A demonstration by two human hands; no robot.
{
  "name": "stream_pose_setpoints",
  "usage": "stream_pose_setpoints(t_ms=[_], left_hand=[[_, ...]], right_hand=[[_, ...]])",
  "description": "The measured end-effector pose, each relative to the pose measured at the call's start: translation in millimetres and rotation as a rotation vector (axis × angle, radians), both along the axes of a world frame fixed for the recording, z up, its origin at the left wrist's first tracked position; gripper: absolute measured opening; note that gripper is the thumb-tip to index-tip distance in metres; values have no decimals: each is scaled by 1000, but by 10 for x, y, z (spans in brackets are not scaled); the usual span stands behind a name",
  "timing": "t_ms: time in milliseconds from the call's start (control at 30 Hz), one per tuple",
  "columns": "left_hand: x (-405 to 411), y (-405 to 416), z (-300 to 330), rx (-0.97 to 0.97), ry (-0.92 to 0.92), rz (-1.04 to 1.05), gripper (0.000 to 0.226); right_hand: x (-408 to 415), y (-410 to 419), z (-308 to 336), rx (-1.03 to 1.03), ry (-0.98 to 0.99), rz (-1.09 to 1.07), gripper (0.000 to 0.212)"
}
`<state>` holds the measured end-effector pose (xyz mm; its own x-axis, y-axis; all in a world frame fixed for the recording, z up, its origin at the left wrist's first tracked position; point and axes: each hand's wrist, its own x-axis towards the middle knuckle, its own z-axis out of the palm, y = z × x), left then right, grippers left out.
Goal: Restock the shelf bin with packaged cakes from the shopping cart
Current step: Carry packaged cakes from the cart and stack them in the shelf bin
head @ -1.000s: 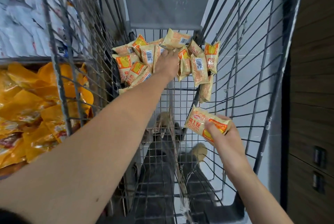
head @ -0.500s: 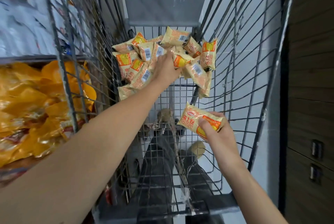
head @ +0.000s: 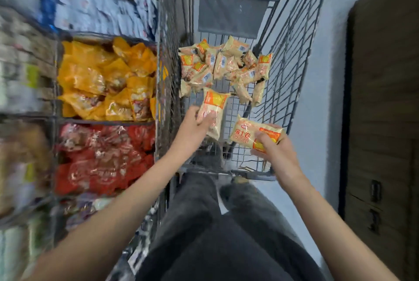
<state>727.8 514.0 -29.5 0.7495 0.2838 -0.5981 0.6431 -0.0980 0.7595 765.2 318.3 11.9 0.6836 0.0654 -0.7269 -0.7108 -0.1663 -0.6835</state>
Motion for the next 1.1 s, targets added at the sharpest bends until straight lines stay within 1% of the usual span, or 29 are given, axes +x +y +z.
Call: stream_pose_setpoints(t_ms=[100,167,233,300,400,467,533,600,700,767,833,900,967,1033,1100], left_hand=[[-555,-110,311,16,-42,125,7],[-928,-219,490,68,-70,189,7],[-1357,-351,661,105,-86,302,5],[-1826,-506,811,153,-104,450,5],[-2540,-801,988,164,-114,751,5],[-2962,-952,1101,201,-80,910,6],[-3366,-1067,1234,238,-45,1039,6],[-3758,-1159,1399,286,-70,1145,7],[-4324,-1319,1637,399,-119,1308,6],[-4687,-1413,1777,452,-120,1414,8],[-5043,-1481,1915,506,-104,1498,11],[-5415,-1512,2047,573,-119,1542,12],[-5785,-1511,2178,627,-116,1547,10],[-6143,-1469,2293,666,-95,1535,11],[-6505,-1382,2403,726,-53,1518,16]], right_hand=[[-142,-98,188,30,-45,97,15],[-233,-142,299,56,-83,185,14],[-338,-145,404,93,-125,269,13],[-483,-121,487,129,-153,330,13],[-797,-22,610,187,-127,451,20],[-1076,79,716,226,-117,579,17],[-1405,217,835,252,-120,726,19],[-1768,390,955,284,-123,870,23],[-2356,642,1154,347,-150,1084,22],[-2761,768,1283,394,-174,1219,20],[-3145,862,1407,428,-198,1345,20],[-3501,950,1536,476,-220,1429,15],[-3841,1045,1654,523,-243,1483,7],[-4180,1152,1787,571,-295,1529,13],[-4514,1277,1909,595,-325,1565,11]])
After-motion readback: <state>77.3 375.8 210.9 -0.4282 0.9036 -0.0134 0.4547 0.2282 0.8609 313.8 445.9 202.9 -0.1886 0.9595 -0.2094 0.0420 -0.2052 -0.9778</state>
